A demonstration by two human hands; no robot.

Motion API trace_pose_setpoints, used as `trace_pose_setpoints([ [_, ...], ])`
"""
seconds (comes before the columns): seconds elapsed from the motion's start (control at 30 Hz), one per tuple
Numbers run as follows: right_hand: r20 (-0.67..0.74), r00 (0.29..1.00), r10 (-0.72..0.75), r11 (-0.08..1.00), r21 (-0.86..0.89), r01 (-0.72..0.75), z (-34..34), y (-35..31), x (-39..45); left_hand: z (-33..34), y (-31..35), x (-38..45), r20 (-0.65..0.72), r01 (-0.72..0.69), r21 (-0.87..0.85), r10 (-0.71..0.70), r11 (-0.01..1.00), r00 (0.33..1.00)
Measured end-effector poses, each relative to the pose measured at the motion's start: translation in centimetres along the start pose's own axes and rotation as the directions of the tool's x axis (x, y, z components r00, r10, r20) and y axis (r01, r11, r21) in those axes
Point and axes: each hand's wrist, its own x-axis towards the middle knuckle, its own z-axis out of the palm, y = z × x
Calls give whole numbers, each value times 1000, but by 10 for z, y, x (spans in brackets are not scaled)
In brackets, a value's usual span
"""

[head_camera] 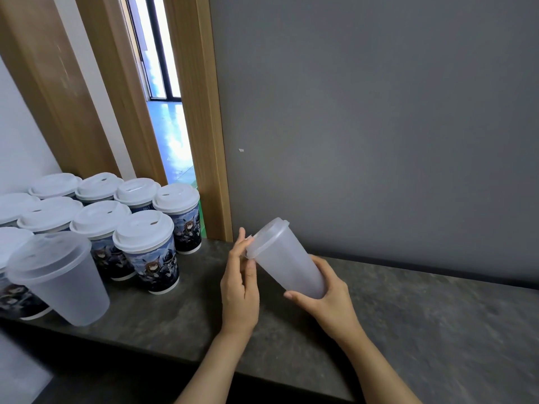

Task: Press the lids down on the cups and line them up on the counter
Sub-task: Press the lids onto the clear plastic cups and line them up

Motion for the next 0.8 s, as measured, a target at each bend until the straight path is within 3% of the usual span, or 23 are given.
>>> trace_pose_setpoints([
  [0.13, -173, 978, -119, 989, -106, 102, 1, 5, 1, -1, 0, 0, -25, -62, 90, 65, 994, 998],
  [0.23, -213, 959, -186, 972, -180, 149, 3, 9, 2, -1, 0, 0, -23, -92, 129, 95, 987, 995],
  [0.37, -157, 969, -189, 971, -174, 161, 3, 8, 0, -1, 3, 0, -68, -23, 111, 30, 994, 997],
  [0.47, -63, 993, -103, 992, -81, 98, 2, 4, -1, -2, 5, 0, -108, 46, 70, -38, 996, 993],
  [0.6, 6, 997, -80, 996, -43, 80, 1, 0, -2, -1, 7, 1, -112, 50, 87, -40, 995, 993],
  [0.8, -116, 978, -172, 979, -130, 157, 1, 1, -2, 0, 2, 1, -44, 92, 82, -89, 992, 995],
])
